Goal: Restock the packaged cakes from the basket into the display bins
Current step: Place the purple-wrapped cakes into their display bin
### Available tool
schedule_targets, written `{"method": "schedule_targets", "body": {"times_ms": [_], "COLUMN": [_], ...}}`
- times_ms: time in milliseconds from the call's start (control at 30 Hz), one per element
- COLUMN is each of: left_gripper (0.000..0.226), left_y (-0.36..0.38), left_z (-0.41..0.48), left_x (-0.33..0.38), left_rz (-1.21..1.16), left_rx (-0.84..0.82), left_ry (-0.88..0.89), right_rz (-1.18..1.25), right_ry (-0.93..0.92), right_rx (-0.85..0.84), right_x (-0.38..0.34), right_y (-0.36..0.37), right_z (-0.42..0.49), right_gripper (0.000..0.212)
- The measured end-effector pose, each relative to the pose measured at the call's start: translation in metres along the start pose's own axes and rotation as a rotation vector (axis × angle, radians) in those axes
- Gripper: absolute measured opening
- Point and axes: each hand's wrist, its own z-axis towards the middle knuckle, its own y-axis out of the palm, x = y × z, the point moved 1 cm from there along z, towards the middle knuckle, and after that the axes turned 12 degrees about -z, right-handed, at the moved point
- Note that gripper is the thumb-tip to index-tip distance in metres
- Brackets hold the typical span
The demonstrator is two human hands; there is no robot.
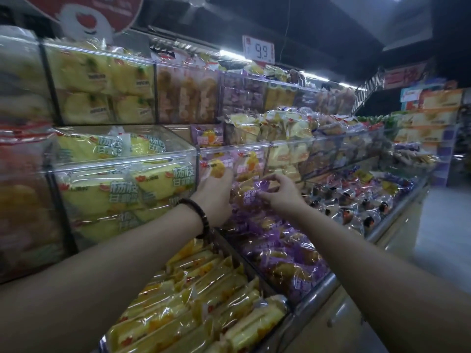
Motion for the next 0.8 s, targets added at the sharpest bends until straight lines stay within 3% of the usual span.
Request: {"method": "schedule_targets", "body": {"times_ms": [100, 300, 400, 533, 667, 800], "left_gripper": [0.060, 0.056, 0.041, 0.039, 0.040, 0.038], "left_y": [0.010, 0.020, 0.031, 0.039, 0.039, 0.033], "left_z": [0.000, -0.003, -0.002, -0.003, -0.010, -0.018], "left_x": [-0.011, -0.010, -0.016, -0.025, -0.022, -0.008], "left_rz": [0.112, 0.429, 0.598, 0.552, 0.566, 0.431], "left_rx": [-0.035, 0.123, 0.028, -0.139, -0.135, -0.055], "left_ry": [0.005, 0.219, 0.326, 0.098, 0.087, 0.104], "right_rz": [-0.133, -0.200, -0.223, -0.181, -0.222, -0.176], "right_ry": [-0.051, -0.009, -0.055, -0.037, -0.046, -0.054], "right_rx": [0.040, -0.013, -0.127, -0.196, -0.139, -0.087], "right_x": [-0.002, 0.016, 0.020, 0.015, 0.013, 0.008], "right_y": [0.010, 0.037, 0.046, 0.039, 0.024, 0.004], "right_z": [0.010, 0.023, 0.028, 0.019, 0.002, -0.021], "right_gripper": [0.034, 0.061, 0.054, 0.049, 0.038, 0.032]}}
